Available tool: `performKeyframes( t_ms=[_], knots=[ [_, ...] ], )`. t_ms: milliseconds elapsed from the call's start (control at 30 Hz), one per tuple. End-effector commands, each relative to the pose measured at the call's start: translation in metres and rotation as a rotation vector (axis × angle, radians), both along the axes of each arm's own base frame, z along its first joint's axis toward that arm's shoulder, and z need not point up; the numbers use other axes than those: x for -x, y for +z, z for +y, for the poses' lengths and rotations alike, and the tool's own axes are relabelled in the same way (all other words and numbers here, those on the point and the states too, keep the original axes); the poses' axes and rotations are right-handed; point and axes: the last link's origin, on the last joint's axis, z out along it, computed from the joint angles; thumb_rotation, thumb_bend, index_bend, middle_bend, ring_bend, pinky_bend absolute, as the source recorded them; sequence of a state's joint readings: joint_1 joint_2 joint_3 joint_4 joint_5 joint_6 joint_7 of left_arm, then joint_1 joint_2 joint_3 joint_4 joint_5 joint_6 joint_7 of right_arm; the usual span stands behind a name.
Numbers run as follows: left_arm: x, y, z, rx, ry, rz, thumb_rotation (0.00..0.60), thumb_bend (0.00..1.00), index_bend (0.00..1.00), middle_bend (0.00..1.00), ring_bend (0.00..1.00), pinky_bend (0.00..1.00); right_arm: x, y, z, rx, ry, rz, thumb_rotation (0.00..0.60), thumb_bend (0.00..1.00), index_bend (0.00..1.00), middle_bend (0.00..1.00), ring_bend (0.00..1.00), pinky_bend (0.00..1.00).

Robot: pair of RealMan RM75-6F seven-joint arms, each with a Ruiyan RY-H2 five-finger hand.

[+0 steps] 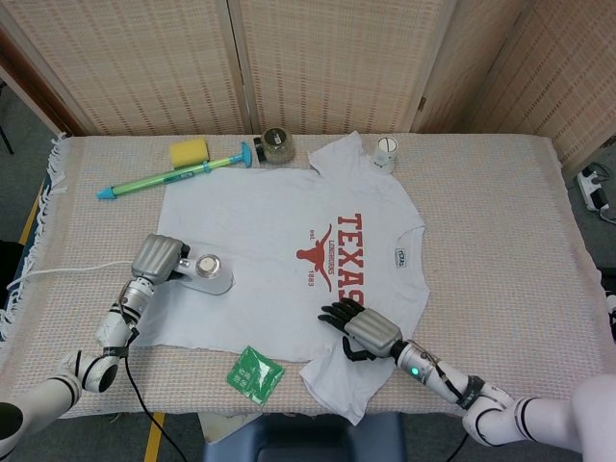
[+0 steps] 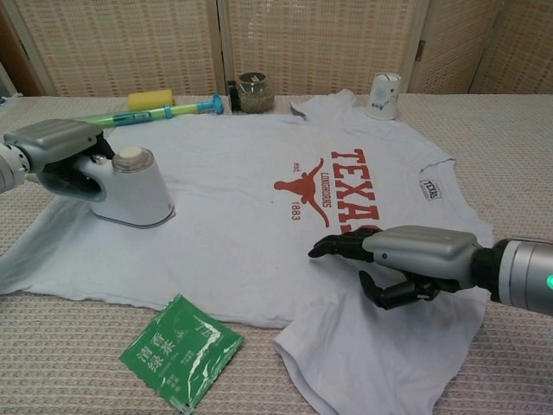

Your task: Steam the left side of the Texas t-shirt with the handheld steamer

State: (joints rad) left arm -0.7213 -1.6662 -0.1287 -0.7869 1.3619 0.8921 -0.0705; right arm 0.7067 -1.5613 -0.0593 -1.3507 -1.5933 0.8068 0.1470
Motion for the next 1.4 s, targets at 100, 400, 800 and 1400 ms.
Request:
performKeyframes(
  t_ms=[100,400,800,1400],
  knots=[
    [0.032,0.023,0.003,-0.057,0.099,0.006,0.600,0.55,0.82,1.00,0.83,0.67,0.001,0.000,0.000,-0.002,-0.004,0.000,0.191,0.86,0.00,0.00,0.00,0.00],
    [0.020,0.033,0.017,-0.127,0.171,-0.204,0.600,0.55,0.83,1.00,0.83,0.67,0.003,0.001,0.000,0.000,-0.006,-0.001,0.192,0.86,0.00,0.00,0.00,0.00],
    [-0.068,-0.019,0.028,-0.056,-0.016,-0.204,0.600,0.55,0.83,1.00,0.83,0.67,0.003,0.006,0.002,0.010,-0.009,-0.005,0.195,0.86,0.00,0.00,0.00,0.00],
    [-0.020,-0.021,0.042,-0.123,0.141,-0.082,0.600,0.55,0.83,1.00,0.84,0.67,-0.003,0.002,0.003,0.005,-0.001,-0.001,0.195,0.87,0.00,0.00,0.00,0.00]
  ],
)
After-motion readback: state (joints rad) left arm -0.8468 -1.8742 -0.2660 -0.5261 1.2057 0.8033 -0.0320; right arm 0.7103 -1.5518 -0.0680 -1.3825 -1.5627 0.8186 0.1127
